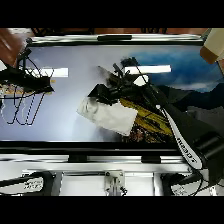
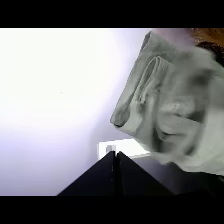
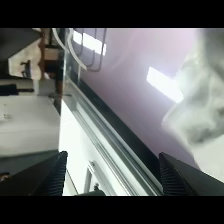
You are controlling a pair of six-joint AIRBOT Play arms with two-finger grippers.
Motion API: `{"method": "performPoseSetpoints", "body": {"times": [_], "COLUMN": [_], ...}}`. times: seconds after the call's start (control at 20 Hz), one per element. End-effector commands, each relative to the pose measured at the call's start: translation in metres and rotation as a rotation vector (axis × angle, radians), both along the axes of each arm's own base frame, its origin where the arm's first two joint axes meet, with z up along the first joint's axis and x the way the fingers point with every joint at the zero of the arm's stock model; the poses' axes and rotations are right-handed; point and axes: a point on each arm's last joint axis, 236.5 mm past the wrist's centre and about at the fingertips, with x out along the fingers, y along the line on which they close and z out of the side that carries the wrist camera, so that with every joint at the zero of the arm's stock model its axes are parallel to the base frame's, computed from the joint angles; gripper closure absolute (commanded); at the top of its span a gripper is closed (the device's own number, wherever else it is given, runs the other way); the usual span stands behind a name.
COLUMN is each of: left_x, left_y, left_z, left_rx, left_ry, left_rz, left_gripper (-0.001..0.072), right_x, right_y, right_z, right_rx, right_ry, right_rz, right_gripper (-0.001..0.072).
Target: Fold the shirts.
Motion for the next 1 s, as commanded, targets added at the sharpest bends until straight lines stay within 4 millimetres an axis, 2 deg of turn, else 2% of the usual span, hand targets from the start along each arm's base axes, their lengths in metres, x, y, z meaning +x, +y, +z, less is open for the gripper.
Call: {"method": "performPoseSetpoints", "body": {"times": [0.0,0.1,0.15,0.25,0.35,0.4,0.45,0.5,0.55,0.65,0.7,0.8,0.95], "left_x": [0.001,0.0,-0.002,-0.003,-0.002,-0.002,-0.003,-0.003,-0.003,-0.002,-0.002,-0.002,-0.003], "left_y": [-0.013,-0.03,-0.036,-0.037,-0.028,-0.021,-0.015,-0.011,-0.009,-0.007,-0.008,-0.008,-0.008], "left_z": [0.002,-0.004,-0.006,-0.005,-0.006,-0.007,-0.008,-0.008,-0.009,-0.008,-0.008,-0.008,-0.008], "left_rx": [0.011,0.012,0.018,0.024,0.033,0.042,0.043,0.043,0.043,0.042,0.039,0.037,0.037], "left_ry": [-0.031,-0.036,-0.038,-0.043,-0.038,-0.032,-0.025,-0.02,-0.017,-0.021,-0.021,-0.019,-0.018], "left_rz": [-0.023,-0.06,-0.086,-0.102,-0.087,-0.075,-0.064,-0.056,-0.05,-0.045,-0.045,-0.042,-0.042], "left_gripper": [0.0667,0.0667,0.0667,0.0667,0.0667,0.0667,0.0667,0.0667,0.0667,0.0667,0.0667,0.0667,0.0667], "right_x": [0.001,0.004,0.006,0.005,-0.019,-0.04,-0.06,-0.079,-0.093,-0.104,-0.103,-0.096,-0.078], "right_y": [-0.013,-0.049,-0.077,-0.158,-0.263,-0.302,-0.318,-0.322,-0.318,-0.286,-0.263,-0.232,-0.208], "right_z": [0.0,-0.002,-0.007,-0.032,-0.06,-0.069,-0.078,-0.091,-0.106,-0.133,-0.141,-0.152,-0.164], "right_rx": [0.007,-0.085,-0.176,-0.464,-0.818,-0.916,-0.924,-0.889,-0.841,-0.692,-0.605,-0.545,-0.577], "right_ry": [-0.002,0.008,0.005,0.023,0.141,0.233,0.308,0.357,0.391,0.405,0.384,0.281,0.159], "right_rz": [0.03,0.024,0.009,-0.021,-0.033,-0.02,-0.009,0.001,-0.012,-0.073,-0.083,-0.084,-0.104], "right_gripper": [0.0038,0.0039,0.0039,0.0039,0.0039,0.0039,0.0039,0.0039,0.0038,0.0038,0.0038,0.0038,0.0038]}}
